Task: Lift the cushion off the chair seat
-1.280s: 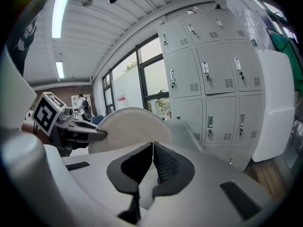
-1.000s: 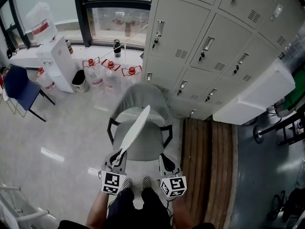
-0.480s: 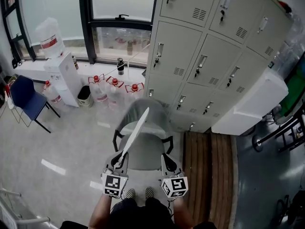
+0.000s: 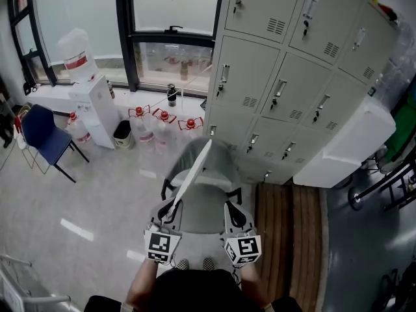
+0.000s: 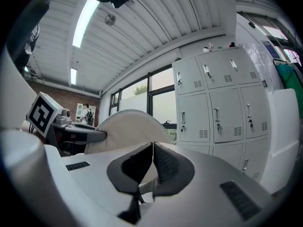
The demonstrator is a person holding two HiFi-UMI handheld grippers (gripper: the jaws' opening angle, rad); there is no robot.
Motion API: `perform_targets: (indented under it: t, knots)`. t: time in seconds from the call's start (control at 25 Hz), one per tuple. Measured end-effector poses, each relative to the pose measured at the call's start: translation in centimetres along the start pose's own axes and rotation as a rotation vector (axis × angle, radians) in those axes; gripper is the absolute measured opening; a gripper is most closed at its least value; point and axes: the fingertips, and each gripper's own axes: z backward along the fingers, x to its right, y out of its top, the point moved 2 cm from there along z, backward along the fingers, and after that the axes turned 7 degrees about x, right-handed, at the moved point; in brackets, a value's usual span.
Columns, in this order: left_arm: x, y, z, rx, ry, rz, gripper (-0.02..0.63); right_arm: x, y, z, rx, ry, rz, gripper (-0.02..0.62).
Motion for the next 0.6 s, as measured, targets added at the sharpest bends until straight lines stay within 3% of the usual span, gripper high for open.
perform_targets:
  t: [0.6]
  knots:
    - [0.58, 1.16, -0.17, 0.034, -0.002, -0.015, 0.048, 0.90, 0.61, 0.12, 0.019, 0.002, -0.006, 0.029]
